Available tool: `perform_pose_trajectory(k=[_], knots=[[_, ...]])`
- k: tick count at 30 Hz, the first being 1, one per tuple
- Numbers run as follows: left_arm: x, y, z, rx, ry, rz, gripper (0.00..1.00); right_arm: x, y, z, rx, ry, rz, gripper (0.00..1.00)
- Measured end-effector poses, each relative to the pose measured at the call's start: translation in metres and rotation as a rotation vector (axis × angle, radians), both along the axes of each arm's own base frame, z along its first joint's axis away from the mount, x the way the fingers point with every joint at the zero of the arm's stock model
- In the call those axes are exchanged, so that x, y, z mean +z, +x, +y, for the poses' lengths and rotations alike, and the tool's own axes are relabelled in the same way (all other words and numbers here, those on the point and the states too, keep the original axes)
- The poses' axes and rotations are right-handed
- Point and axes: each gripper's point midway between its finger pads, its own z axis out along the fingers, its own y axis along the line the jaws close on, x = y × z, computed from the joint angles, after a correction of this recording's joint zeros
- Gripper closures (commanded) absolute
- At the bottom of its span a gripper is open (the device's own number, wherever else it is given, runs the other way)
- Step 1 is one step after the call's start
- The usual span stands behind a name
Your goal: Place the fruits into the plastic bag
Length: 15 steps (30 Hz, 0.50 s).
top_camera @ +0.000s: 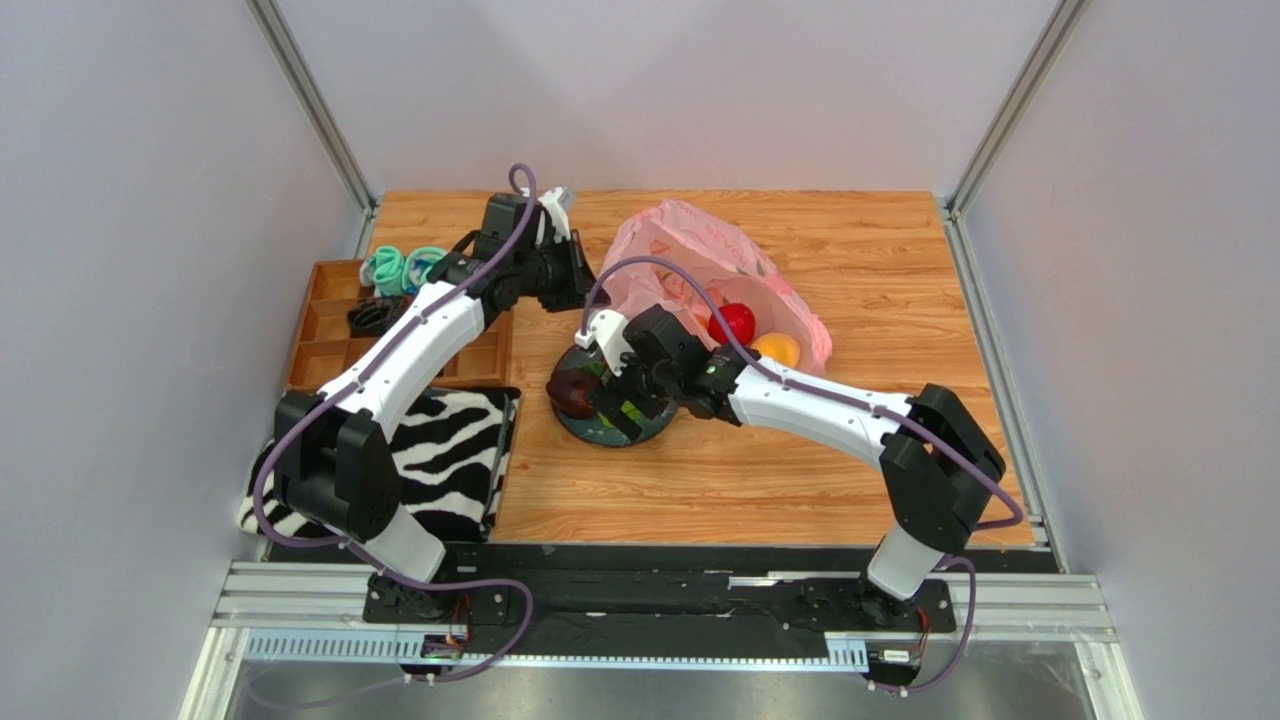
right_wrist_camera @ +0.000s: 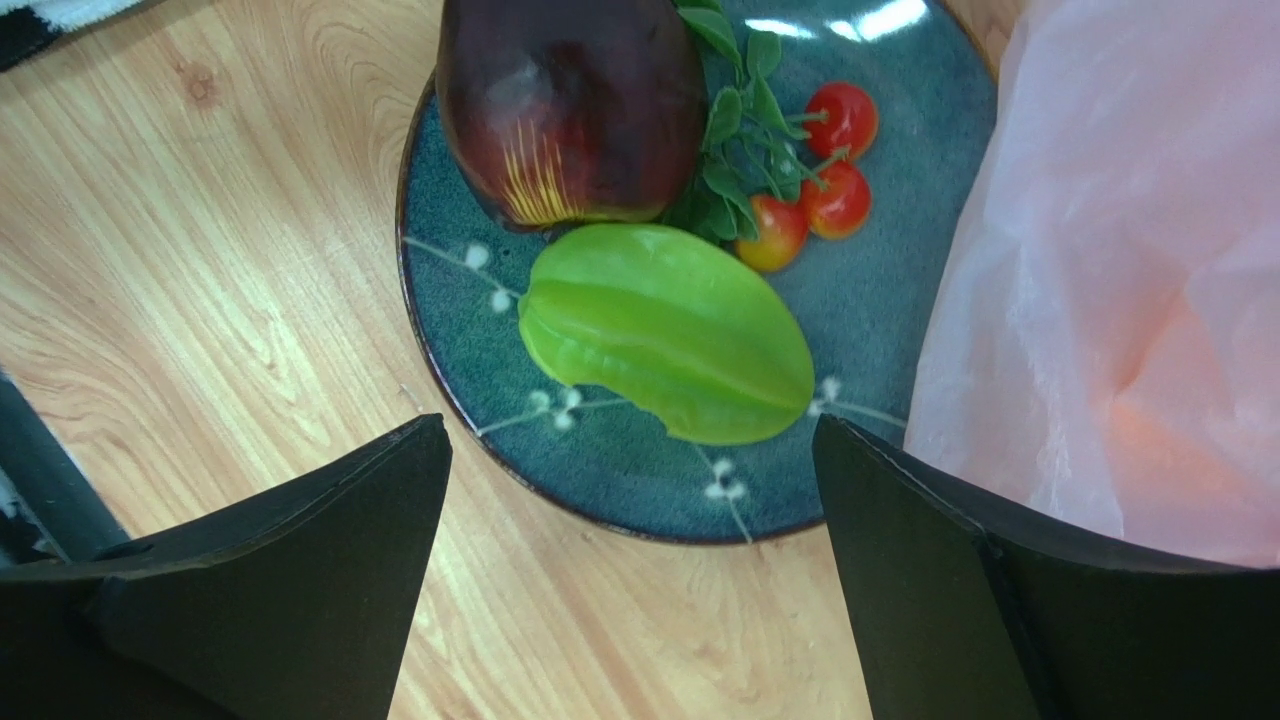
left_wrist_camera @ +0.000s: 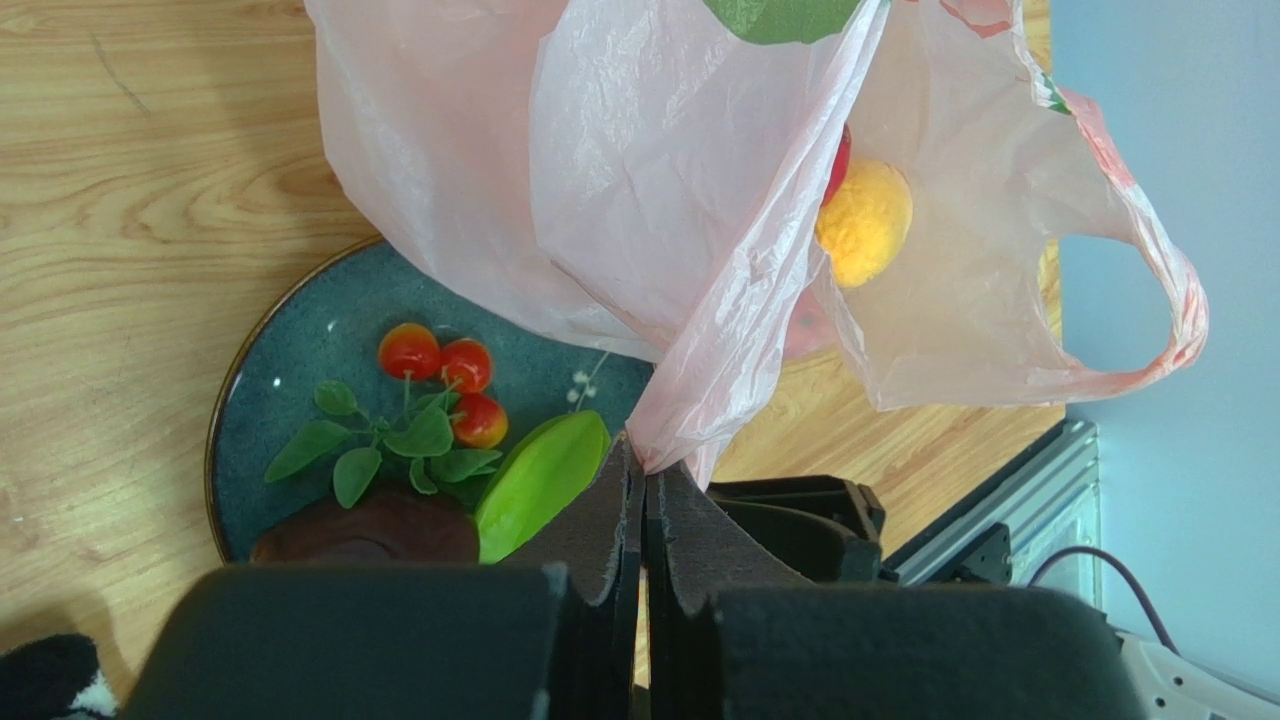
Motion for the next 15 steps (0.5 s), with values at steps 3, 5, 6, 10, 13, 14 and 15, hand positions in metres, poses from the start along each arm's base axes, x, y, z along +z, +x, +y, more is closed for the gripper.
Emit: perform_pose_trajectory(k=[3, 5, 6, 10, 13, 14, 15], knots=[[-0.001, 0.0, 0.0, 0.0, 0.001, 0.002, 1.0, -0.002, 0.004, 0.006, 0.039, 0.0, -0.026, 0.05], [-0.001, 0.0, 0.0, 0.0, 0.001, 0.003, 1.0, -0.003, 0.004, 0.009, 0.073, 0.001, -0.044, 0.05], [-0.001, 0.0, 0.0, 0.0, 0.001, 0.003, 1.0, -0.003, 0.005, 0.01, 0.085, 0.002, -0.05, 0.05], [-0.001, 0.0, 0.0, 0.0, 0.001, 0.002, 1.0, -0.007, 0.006, 0.016, 0.14, -0.001, -0.069, 0.06], [-0.001, 0.0, 0.0, 0.0, 0.001, 0.001, 1.0, -0.02, 0.003, 0.019, 0.177, -0.019, -0.053, 0.06], [-0.001, 0.0, 0.0, -0.001, 0.0, 0.001, 1.0, -0.023, 0.002, 0.02, 0.187, -0.024, -0.048, 0.06], [-0.001, 0.0, 0.0, -0.001, 0.0, 0.001, 1.0, -0.028, 0.002, 0.02, 0.196, -0.031, -0.043, 0.07]])
